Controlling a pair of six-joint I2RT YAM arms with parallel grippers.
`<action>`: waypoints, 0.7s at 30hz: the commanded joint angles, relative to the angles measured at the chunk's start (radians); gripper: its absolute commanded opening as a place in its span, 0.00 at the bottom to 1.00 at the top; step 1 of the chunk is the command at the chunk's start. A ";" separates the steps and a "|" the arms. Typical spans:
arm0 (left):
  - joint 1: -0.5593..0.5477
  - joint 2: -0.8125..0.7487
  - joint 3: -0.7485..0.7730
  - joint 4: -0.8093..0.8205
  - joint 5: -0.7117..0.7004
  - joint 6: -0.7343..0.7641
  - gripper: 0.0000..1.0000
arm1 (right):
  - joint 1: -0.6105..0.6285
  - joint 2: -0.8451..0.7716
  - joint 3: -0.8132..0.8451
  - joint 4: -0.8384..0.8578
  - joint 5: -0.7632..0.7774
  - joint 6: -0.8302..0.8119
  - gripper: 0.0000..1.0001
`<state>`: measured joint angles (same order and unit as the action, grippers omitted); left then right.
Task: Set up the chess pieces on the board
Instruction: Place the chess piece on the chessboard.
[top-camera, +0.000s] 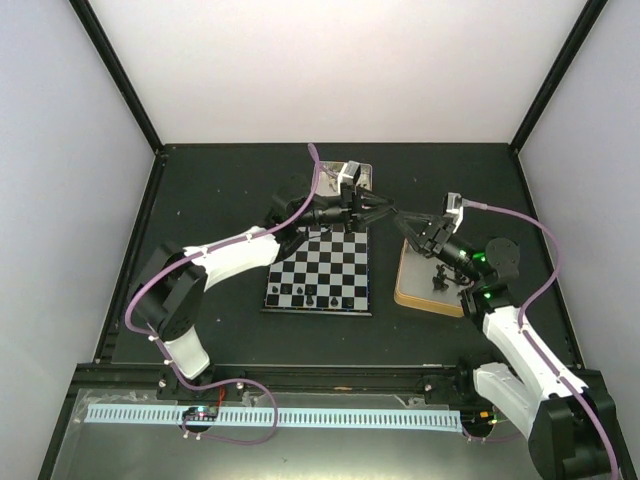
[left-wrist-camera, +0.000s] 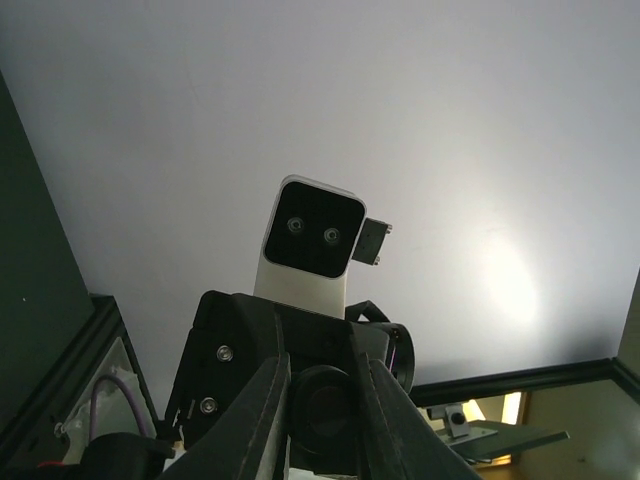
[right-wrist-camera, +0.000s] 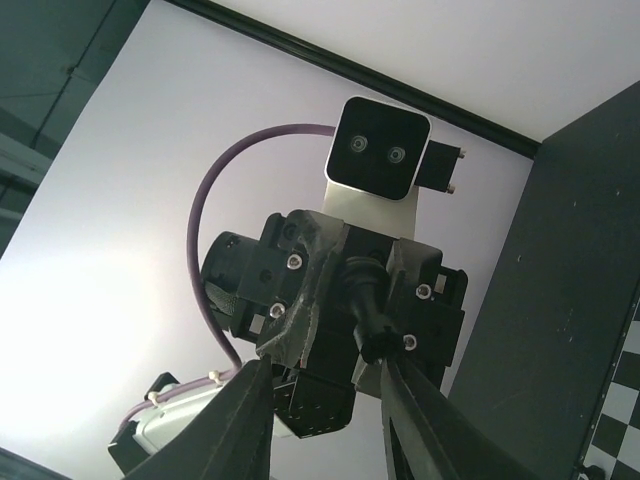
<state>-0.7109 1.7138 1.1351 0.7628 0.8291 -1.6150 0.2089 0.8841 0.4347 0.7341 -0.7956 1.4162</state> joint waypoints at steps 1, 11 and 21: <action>0.003 -0.044 -0.006 0.068 -0.013 -0.044 0.07 | 0.009 0.020 0.038 0.039 -0.008 -0.001 0.32; 0.003 -0.046 -0.020 0.078 -0.021 -0.045 0.07 | 0.015 0.035 0.057 -0.007 0.017 -0.023 0.40; 0.003 -0.048 -0.034 0.082 -0.021 -0.046 0.07 | 0.039 0.082 0.089 0.013 0.015 -0.028 0.19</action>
<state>-0.7067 1.6958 1.1080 0.7998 0.8139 -1.6474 0.2348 0.9619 0.4904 0.7170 -0.7868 1.4021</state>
